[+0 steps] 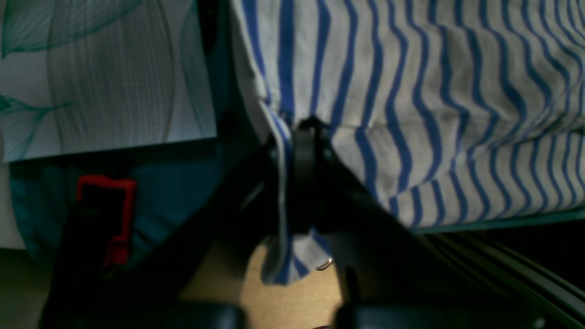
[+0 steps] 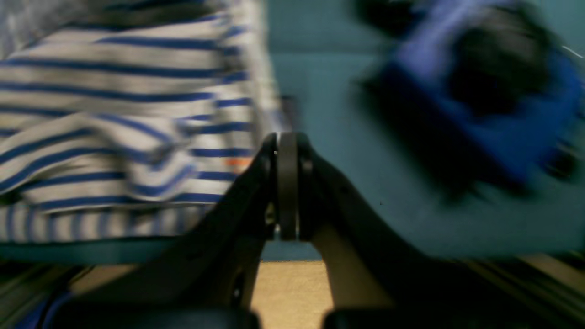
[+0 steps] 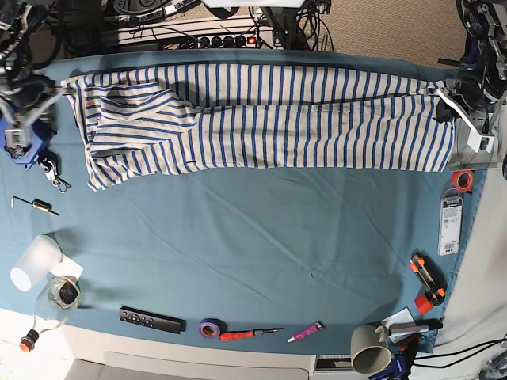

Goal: Fold the T-shirt properly
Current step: 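Pull the folded shirt taut between both grippers along its length, then lift the shirt end with the left gripper and fold it toward the right gripper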

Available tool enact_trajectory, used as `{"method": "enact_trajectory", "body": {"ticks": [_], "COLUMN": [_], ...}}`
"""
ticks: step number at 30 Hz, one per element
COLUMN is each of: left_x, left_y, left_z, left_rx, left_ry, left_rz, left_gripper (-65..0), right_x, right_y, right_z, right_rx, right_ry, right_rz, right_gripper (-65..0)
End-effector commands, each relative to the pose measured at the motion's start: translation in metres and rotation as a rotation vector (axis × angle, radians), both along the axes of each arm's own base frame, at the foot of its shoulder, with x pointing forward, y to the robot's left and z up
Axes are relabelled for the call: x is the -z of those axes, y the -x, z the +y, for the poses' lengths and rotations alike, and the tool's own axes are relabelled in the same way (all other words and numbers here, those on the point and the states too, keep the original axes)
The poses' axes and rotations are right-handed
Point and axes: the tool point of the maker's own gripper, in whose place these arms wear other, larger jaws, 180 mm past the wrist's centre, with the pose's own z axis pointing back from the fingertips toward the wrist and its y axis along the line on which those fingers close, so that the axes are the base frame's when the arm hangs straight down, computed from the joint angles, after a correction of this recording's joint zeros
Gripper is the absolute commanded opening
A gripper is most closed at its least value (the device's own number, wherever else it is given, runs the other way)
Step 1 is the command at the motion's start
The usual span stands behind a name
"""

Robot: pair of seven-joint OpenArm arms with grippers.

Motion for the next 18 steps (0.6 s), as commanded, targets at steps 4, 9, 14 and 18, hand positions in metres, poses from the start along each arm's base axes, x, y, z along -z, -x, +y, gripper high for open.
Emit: {"method": "enact_trajectory", "body": {"ticks": [4,9,14,18], "left_x": [-0.022,-0.063,-0.087,-0.091], "left_y": [-0.012,-0.022,-0.014,-0.011], "left_z": [-0.011,-0.05,-0.081,-0.095], "left_rx": [0.082,0.262,0.392,0.395], "left_ry": [0.014,0.054,0.095,0.152], "left_rz": [-0.093,-0.25,-0.336,-0.364], "left_gripper": [-65.0,-65.0,-65.0,-65.0], "right_x": [0.028,0.051,0.051,0.051], "right_y": [-0.014,-0.033,-0.041,-0.041], "right_z": [0.035,0.072,0.085,0.085], "right_rx": [-0.116,-0.134,-0.13,-0.13], "right_ry": [-0.036,-0.129,-0.169,-0.168], "right_rz": [0.042,0.044,0.015,0.016], "right_gripper": [-64.0,-64.1,-64.1,-64.1]}}
